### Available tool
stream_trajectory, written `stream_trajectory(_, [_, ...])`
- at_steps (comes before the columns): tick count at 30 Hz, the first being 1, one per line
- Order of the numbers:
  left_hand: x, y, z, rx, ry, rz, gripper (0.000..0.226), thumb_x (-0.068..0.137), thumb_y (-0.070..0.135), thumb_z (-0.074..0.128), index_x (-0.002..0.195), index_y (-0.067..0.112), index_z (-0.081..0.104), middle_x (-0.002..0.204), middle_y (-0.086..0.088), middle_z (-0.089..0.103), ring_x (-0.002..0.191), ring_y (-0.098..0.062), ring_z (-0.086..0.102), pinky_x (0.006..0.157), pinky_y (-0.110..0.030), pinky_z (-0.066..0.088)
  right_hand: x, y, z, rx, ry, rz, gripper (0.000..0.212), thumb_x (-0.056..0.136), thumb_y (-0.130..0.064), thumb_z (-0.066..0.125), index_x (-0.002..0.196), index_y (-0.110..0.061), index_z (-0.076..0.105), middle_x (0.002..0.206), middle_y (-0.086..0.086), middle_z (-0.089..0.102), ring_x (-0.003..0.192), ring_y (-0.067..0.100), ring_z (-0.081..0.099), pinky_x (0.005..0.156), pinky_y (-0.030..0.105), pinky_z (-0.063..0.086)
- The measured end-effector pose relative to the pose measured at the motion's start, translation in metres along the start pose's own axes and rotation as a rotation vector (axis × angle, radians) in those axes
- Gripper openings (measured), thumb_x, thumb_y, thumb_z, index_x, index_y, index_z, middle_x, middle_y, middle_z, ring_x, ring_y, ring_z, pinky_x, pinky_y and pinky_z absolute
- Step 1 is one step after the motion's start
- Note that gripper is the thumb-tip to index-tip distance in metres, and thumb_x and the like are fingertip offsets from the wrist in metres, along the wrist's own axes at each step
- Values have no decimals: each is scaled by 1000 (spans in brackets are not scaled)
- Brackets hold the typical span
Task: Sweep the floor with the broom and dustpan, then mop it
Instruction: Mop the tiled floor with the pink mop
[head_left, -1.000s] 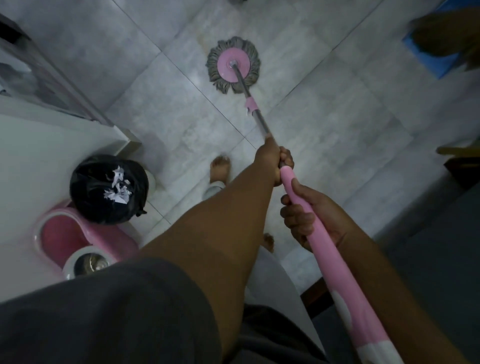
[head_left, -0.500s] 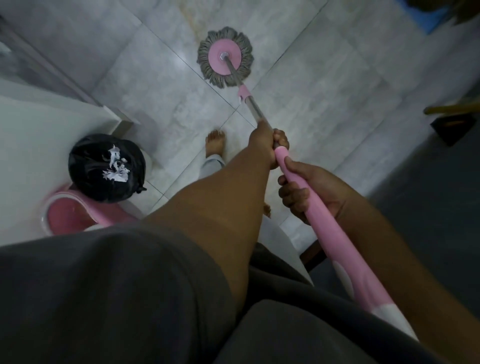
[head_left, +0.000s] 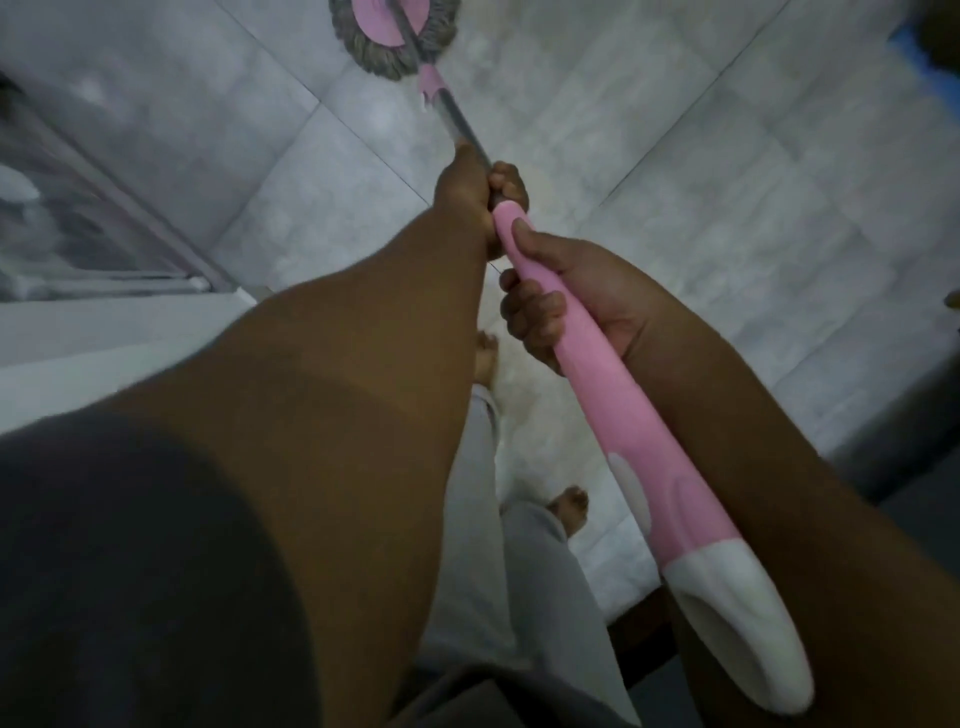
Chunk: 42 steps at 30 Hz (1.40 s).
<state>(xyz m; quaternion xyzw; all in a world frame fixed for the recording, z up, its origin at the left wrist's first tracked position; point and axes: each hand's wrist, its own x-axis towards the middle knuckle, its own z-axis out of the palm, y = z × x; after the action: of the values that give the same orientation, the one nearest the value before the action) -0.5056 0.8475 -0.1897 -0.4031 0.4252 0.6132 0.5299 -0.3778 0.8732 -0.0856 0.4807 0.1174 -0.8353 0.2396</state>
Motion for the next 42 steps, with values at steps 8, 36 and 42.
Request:
stream_trajectory(8, [45,100,8,-54,-38,51,55,102,49,43,59,15,35,38,5,33,25,-7,31,30,-9,23,73,-68,44,-35,-81,-50,41,97,-43,55,71,-12,46,54,-3,36,33,6,37,32,16,35])
stream_trajectory(36, [-135,-349,-83,154,53,-172,53,100,58,38,66,17,37,49,5,33,29,-6,29,31,-10,24,-194,277,-188,111,75,-34,34,81,-41,67,76,-8,60,55,0,48,34,9,42,33,17,37])
stream_trajectory(42, [-135,-381,-55,220,39,-203,56,98,62,36,65,18,35,49,5,31,30,-6,26,32,-12,22,-219,275,-220,265,86,-70,33,86,-38,61,86,-6,56,55,2,47,33,10,43,30,19,38])
